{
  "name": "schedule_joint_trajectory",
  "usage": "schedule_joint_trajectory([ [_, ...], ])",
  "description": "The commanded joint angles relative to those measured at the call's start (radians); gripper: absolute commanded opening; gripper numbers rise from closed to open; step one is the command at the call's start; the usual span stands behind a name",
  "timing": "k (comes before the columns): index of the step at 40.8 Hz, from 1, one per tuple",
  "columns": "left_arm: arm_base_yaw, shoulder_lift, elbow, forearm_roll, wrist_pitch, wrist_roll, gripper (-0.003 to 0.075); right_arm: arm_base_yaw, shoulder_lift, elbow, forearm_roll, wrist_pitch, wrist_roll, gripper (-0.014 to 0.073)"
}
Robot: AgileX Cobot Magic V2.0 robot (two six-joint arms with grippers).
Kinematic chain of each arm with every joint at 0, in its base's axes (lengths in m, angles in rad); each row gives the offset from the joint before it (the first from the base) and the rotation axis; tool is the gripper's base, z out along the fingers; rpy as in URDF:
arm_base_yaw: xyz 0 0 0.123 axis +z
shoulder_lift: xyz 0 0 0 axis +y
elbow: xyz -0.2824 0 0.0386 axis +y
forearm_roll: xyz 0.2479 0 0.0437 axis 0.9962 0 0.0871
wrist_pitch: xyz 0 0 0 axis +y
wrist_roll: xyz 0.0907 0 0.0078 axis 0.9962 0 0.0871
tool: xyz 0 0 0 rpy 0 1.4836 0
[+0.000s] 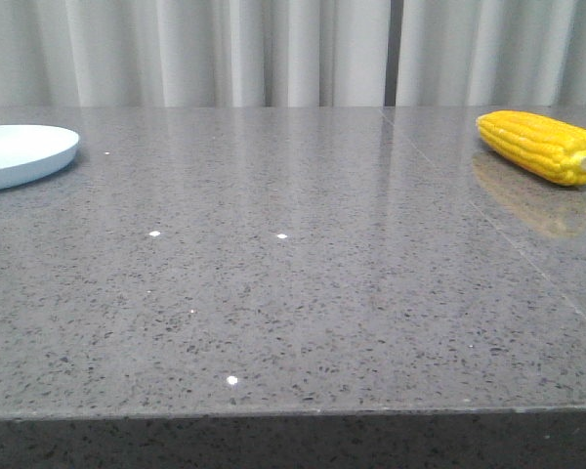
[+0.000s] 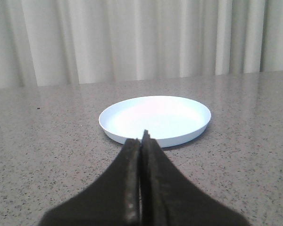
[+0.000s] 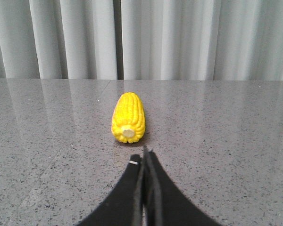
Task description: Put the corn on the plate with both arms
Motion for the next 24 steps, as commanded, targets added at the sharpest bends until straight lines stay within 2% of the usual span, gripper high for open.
schedule_joint_trajectory([
  [1,-0.006,-0.021,0.008,-0.001,-0.087,-0.011,-0.0020,-0.007,-0.018,-0.005,0.001,-0.086,-0.011,-0.0068],
  [24,-0.006,-0.021,0.008,-0.001,-0.099,-0.011,-0.0020,-0.007,-0.018,-0.005,0.001,-0.089,-0.011,-0.0068],
])
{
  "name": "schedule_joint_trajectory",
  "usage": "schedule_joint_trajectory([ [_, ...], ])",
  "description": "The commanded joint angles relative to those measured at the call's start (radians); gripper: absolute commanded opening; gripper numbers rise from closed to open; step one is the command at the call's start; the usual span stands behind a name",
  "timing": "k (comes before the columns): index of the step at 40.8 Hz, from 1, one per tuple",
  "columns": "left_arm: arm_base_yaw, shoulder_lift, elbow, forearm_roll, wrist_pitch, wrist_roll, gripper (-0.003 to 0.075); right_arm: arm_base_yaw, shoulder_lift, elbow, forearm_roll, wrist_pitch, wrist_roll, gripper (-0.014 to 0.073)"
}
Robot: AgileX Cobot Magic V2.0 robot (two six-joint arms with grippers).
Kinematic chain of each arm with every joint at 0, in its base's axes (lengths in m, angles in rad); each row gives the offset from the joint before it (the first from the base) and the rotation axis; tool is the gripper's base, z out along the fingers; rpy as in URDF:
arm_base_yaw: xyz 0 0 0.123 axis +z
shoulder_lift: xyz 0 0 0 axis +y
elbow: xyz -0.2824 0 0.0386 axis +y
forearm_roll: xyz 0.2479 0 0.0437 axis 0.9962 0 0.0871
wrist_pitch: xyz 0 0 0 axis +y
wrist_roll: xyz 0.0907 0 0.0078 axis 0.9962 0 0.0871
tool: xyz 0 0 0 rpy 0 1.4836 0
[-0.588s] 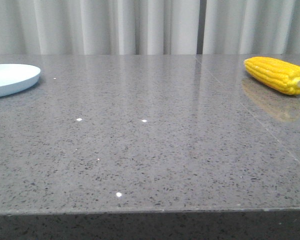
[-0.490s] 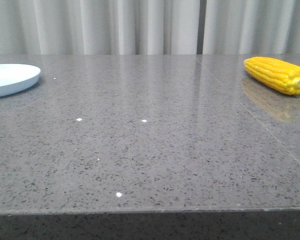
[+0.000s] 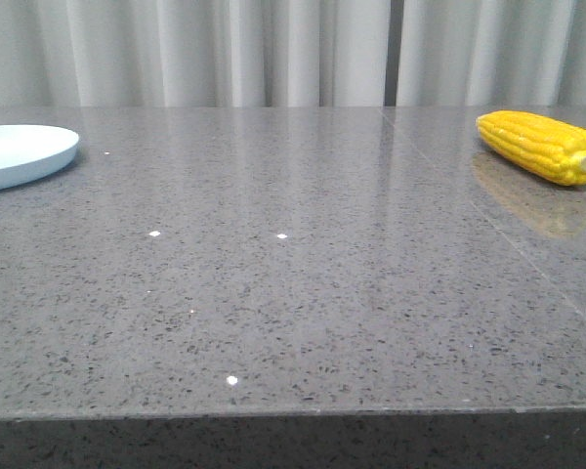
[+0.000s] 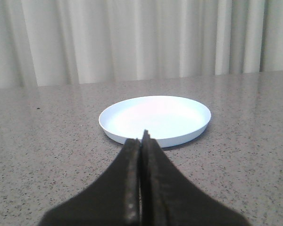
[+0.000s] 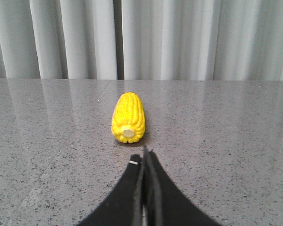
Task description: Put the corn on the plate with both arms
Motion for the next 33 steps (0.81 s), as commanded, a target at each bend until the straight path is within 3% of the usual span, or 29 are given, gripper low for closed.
schedule_joint_trajectory([
  [1,-0.006,-0.021,0.008,-0.009,-0.111,-0.011,-0.0020,-0.007,-0.018,-0.006,0.001,-0.099,-0.011,-0.0068],
  [9,-0.006,-0.021,-0.051,-0.065,-0.161,-0.011,-0.0020,-0.007,-0.018,-0.071,0.001,-0.104,-0.011,-0.0068],
  [19,-0.006,-0.006,-0.293,0.048,-0.100,-0.011,-0.0020,-0.007,0.037,-0.353,0.001,0.163,-0.011,-0.0068],
  [33,-0.006,0.264,-0.719,0.048,0.361,-0.011,-0.0020,-0.007,0.362,-0.748,0.001,0.559,-0.011,-0.0068],
])
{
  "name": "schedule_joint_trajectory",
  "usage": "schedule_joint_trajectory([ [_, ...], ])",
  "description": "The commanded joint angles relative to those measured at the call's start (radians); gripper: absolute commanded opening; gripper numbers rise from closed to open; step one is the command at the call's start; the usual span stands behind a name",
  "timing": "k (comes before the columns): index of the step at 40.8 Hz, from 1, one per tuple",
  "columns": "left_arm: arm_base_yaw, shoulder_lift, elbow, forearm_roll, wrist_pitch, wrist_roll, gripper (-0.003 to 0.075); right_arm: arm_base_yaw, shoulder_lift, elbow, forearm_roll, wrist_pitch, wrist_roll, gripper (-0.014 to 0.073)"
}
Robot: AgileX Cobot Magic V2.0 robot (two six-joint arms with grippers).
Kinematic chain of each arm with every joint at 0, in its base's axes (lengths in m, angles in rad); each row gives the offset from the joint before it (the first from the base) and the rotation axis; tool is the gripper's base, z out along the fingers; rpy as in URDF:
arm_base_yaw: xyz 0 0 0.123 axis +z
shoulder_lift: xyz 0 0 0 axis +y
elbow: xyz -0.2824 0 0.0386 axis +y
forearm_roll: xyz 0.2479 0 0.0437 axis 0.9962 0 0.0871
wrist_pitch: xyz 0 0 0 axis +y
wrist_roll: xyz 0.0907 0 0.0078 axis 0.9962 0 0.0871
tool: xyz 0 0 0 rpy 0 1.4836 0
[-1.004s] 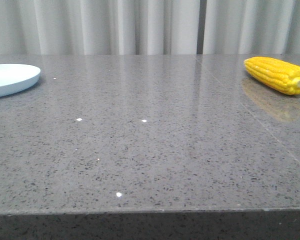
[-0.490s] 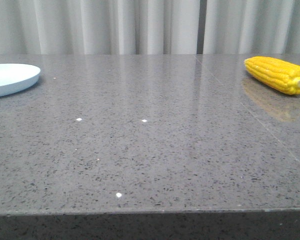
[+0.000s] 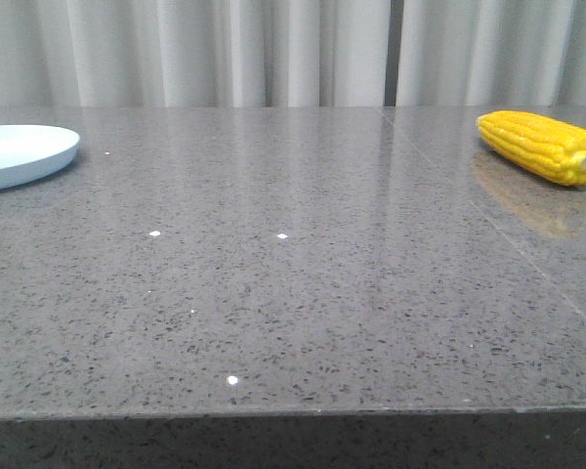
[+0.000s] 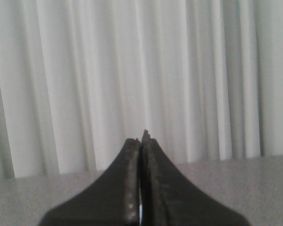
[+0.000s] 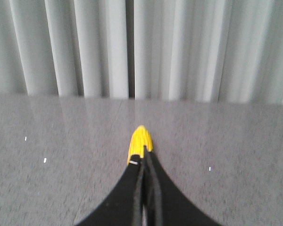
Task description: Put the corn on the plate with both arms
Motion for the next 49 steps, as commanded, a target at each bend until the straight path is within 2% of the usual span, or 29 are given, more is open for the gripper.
schedule_joint_trajectory([
  [1,-0.006,0.106,-0.096,0.003,0.072,-0.010,-0.0020,-0.007,0.097,-0.095,0.001,0.034,-0.011,-0.0068],
  [10,-0.006,0.236,-0.101,-0.009,0.132,-0.010,-0.0020,-0.007,0.236,-0.108,0.001,0.069,-0.011,-0.0068],
  [20,-0.006,0.326,-0.101,-0.009,0.139,-0.010,-0.0020,-0.007,0.343,-0.108,0.001,0.072,-0.011,-0.0064],
  [22,-0.006,0.337,-0.099,-0.009,0.139,-0.010,-0.0020,-0.007,0.356,-0.108,-0.005,0.071,-0.011,-0.0054],
  [24,-0.006,0.347,-0.099,-0.009,0.149,-0.010,-0.0014,-0.007,0.366,-0.108,-0.017,0.071,-0.011,-0.0001],
  [27,-0.006,0.364,-0.099,-0.009,0.176,-0.010,0.0052,-0.007,0.380,-0.108,-0.025,0.071,-0.011,0.0123],
  [31,-0.006,0.390,-0.099,-0.009,0.196,-0.010,0.0235,-0.007,0.391,-0.108,-0.025,0.071,-0.011,0.0342],
  [33,-0.006,0.398,-0.099,-0.009,0.196,-0.010,0.0339,-0.007,0.391,-0.108,-0.025,0.070,-0.011,0.0416],
  [35,-0.006,0.407,-0.099,-0.011,0.201,-0.010,0.0434,-0.007,0.391,-0.108,-0.025,0.071,-0.011,0.0459],
  [37,-0.006,0.420,-0.106,-0.011,0.220,-0.010,0.0485,-0.007,0.391,-0.108,-0.025,0.071,-0.011,0.0472],
  [43,-0.006,0.511,-0.179,-0.011,0.351,-0.010,0.0501,-0.007,0.391,-0.108,-0.025,0.071,-0.011,0.0468],
  [49,-0.006,0.632,-0.256,-0.011,0.379,-0.010,0.0501,-0.007,0.391,-0.108,-0.025,0.071,-0.011,0.0468],
])
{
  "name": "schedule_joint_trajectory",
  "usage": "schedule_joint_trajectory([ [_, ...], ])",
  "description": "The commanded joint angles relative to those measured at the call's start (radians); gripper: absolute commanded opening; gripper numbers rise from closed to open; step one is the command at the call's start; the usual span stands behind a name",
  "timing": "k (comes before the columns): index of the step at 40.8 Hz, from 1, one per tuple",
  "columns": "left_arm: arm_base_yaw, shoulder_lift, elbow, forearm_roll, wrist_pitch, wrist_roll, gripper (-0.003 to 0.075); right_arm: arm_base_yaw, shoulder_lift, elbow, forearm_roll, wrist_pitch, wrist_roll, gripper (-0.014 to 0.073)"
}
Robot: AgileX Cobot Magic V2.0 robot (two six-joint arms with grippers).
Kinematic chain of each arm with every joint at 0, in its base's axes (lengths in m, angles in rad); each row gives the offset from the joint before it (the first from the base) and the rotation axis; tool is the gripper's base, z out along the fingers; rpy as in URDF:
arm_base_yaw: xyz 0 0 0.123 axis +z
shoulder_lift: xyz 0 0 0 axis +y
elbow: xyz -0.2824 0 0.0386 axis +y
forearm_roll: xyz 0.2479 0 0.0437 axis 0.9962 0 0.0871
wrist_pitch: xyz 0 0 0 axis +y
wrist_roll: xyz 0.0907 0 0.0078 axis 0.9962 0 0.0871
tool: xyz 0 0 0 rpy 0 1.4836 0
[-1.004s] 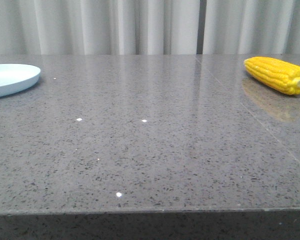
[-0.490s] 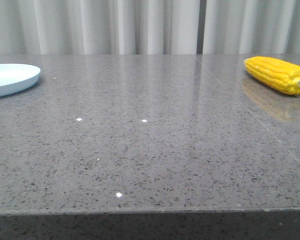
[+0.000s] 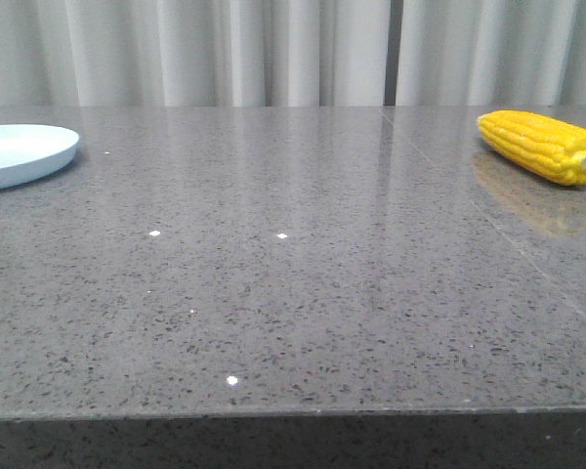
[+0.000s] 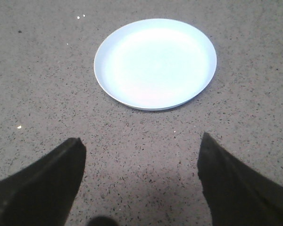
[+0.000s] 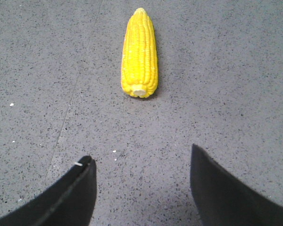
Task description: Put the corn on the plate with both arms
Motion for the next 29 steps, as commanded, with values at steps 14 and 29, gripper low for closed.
schedule_joint_trajectory([
  [14,0.091,0.432,-0.269,0.002,-0.002,-0.008,0.0501,-0.007,0.005,-0.036,-0.012,-0.063,-0.011,0.0468],
  [29,0.265,0.763,-0.451,-0.397,-0.009,0.298,0.0500,-0.007,0.005,-0.036,-0.012,-0.060,-0.011,0.0468],
])
